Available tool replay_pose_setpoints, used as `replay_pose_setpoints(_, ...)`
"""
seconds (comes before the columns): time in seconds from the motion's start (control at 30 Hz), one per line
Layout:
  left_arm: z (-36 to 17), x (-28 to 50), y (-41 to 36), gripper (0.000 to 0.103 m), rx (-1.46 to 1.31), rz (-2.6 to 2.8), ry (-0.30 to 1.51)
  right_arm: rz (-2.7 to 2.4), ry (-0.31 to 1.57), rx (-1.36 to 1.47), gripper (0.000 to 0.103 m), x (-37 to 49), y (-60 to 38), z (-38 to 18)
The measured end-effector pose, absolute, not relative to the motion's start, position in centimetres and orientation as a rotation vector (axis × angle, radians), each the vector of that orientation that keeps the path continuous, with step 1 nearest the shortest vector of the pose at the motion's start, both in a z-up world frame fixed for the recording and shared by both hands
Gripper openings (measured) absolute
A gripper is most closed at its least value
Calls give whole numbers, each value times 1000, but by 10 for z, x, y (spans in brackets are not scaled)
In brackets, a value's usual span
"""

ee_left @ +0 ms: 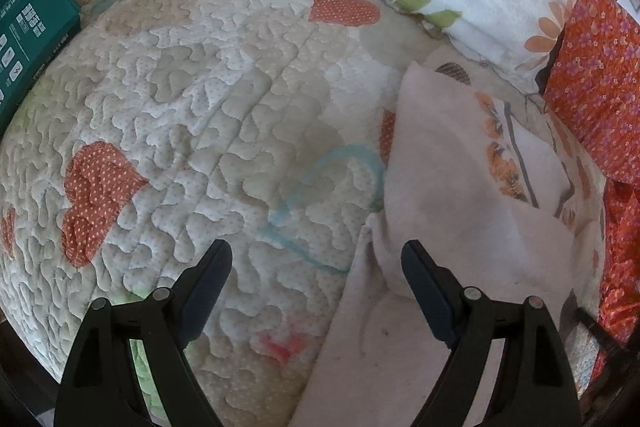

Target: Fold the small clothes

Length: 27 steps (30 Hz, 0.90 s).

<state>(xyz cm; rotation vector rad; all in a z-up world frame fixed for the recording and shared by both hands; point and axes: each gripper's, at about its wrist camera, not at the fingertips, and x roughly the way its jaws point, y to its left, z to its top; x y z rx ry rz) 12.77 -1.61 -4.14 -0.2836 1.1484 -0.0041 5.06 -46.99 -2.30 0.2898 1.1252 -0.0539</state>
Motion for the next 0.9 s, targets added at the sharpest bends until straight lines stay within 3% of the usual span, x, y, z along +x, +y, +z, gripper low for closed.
replay_pose_setpoints(0.03,-41,128,-17,86,-280,-1,1147,-51,1136,289,48,48,-468,-30)
replay_pose_setpoints(0.07,-41,128,-17,86,-273,3,1144,-45,1154,285,34,47,-465,-38)
replay_pose_setpoints(0.1,-41,128,-18,86,-260,10,1141,-44,1175,261,9,46,-462,-43)
replay_pose_setpoints(0.2,-42,130,-18,86,-237,24,1137,-52,1141,197,7,43,-460,-32)
replay_pose_setpoints(0.33,-47,133,-17,86,-242,32,1162,-162,1051,217,7,46,-482,-10)
replay_pose_setpoints(0.47,-47,130,-22,86,-218,7,1168,-266,1082,149,9,50,-489,-25)
replay_pose_setpoints(0.63,-53,128,-20,86,-203,9,1192,-264,1029,305,36,17,-496,-25)
replay_pose_setpoints(0.9,-64,116,-27,86,-227,-64,1245,-357,1001,537,45,-66,-529,-39)
